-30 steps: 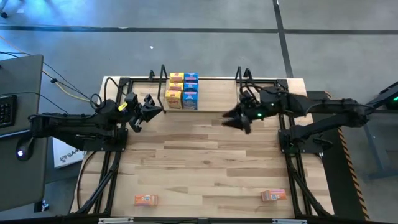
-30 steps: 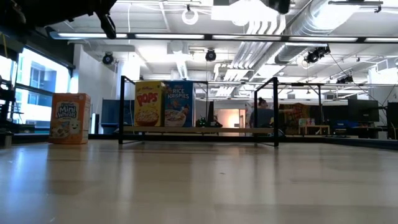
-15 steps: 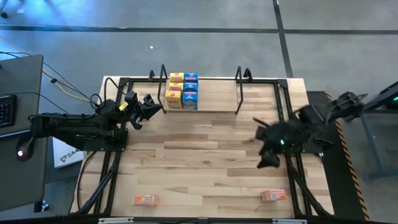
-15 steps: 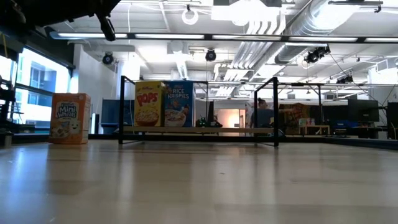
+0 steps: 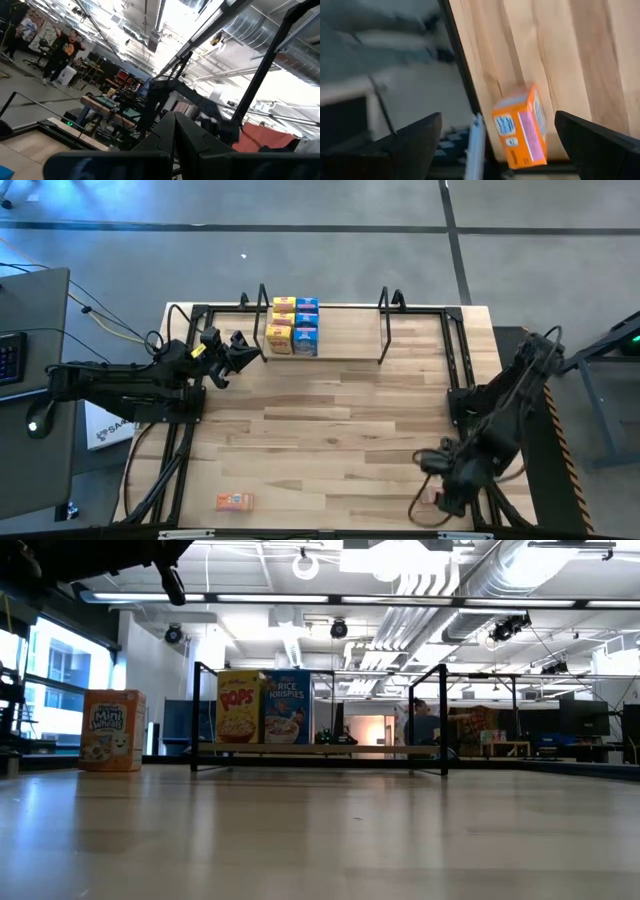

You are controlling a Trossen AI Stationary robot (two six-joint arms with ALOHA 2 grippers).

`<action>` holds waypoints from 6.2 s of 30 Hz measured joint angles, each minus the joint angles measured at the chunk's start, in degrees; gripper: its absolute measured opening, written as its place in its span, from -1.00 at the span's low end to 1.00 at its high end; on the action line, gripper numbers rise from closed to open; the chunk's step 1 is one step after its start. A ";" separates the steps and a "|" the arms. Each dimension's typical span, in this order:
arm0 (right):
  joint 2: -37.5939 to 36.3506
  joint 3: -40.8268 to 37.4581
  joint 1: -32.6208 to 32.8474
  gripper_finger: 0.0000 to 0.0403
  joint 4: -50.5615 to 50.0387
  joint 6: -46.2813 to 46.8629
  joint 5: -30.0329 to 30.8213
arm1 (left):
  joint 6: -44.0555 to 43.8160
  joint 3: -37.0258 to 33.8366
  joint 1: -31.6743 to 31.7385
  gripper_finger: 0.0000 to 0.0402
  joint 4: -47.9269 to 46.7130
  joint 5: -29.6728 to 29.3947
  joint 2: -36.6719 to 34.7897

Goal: Stack cereal on shelf
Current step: Put the bottom right orange cereal box on the shelf

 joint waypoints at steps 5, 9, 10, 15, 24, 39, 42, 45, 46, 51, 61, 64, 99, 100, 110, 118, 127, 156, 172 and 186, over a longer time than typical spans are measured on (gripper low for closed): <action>6.20 -0.02 1.42 0.90 -0.34 -3.44 -3.28 | 0.17 0.00 0.00 -1.00 -0.01 0.00 0.00; 8.89 -0.04 2.91 0.90 -5.50 -5.10 -2.04 | 0.17 0.00 0.00 -1.00 -0.01 0.00 0.00; 9.33 -0.04 3.15 0.90 -7.07 -5.00 -1.25 | 0.18 0.00 0.00 -1.00 -0.01 0.00 0.00; 10.65 -0.04 4.90 0.90 -6.44 -4.79 -0.40 | 1.12 0.00 0.00 -1.00 -0.01 0.00 0.00; 12.95 -0.04 7.74 0.90 -4.56 -4.36 -0.58 | 2.12 0.00 0.00 -1.00 -0.01 -0.02 0.00; 17.21 -0.04 7.30 0.76 -4.40 -6.12 0.01 | 2.10 0.00 0.00 -1.00 -0.01 -0.04 0.00; 17.20 -0.04 7.28 0.57 -4.42 -6.15 0.63 | 2.10 0.00 0.00 -1.00 -0.01 -0.04 0.00; 17.20 -0.04 6.78 0.34 -4.41 -6.16 1.34 | 2.09 0.00 -0.01 -1.00 -0.01 -0.04 0.00; 17.20 -0.04 6.35 0.26 -4.40 -6.20 1.50 | 2.08 0.00 -0.02 -1.00 -0.01 -0.04 0.00; 16.40 0.59 2.86 -0.11 -4.27 -7.94 3.95 | 2.08 0.00 -0.01 -1.00 0.02 -0.04 0.00; 14.36 7.37 -11.10 -0.35 -0.78 -25.71 10.01 | 2.08 0.00 -0.01 -1.00 0.19 -0.02 0.00; 14.31 10.89 -16.67 -0.35 0.40 -31.54 13.33 | 2.10 0.00 0.00 -1.00 0.21 -0.02 0.00; 23.76 30.27 -70.15 -0.36 1.53 -92.41 22.46 | 1.95 0.00 -0.02 -1.00 4.74 -3.90 -2.43; 24.53 30.27 -70.65 -0.36 2.22 -93.05 21.82 | 1.97 0.00 -0.02 -1.00 4.76 -4.74 -2.43; 31.37 30.27 -73.81 -0.36 4.24 -96.32 17.63 | 2.10 0.00 -0.02 -1.00 4.76 -8.00 -2.43; 32.70 30.27 -75.99 -0.36 7.57 -96.34 17.10 | 2.10 0.00 -0.02 -1.00 4.76 -8.00 -2.43; 32.70 30.27 -77.22 -0.36 8.14 -96.32 13.62 | 2.09 0.00 -0.02 -1.00 4.74 -7.99 -2.43; 34.84 34.14 -77.47 0.20 12.84 -95.80 13.75 | 2.05 -0.01 0.00 -1.00 4.78 -7.94 -2.40; 25.90 35.12 -78.13 -0.89 -9.11 -89.17 1.26 | 4.15 -0.01 0.00 -1.00 4.73 -8.00 -2.40; 11.69 -0.81 -78.51 -0.99 26.82 -69.76 16.39 | 5.57 -0.01 0.00 -1.00 4.74 -10.10 -2.40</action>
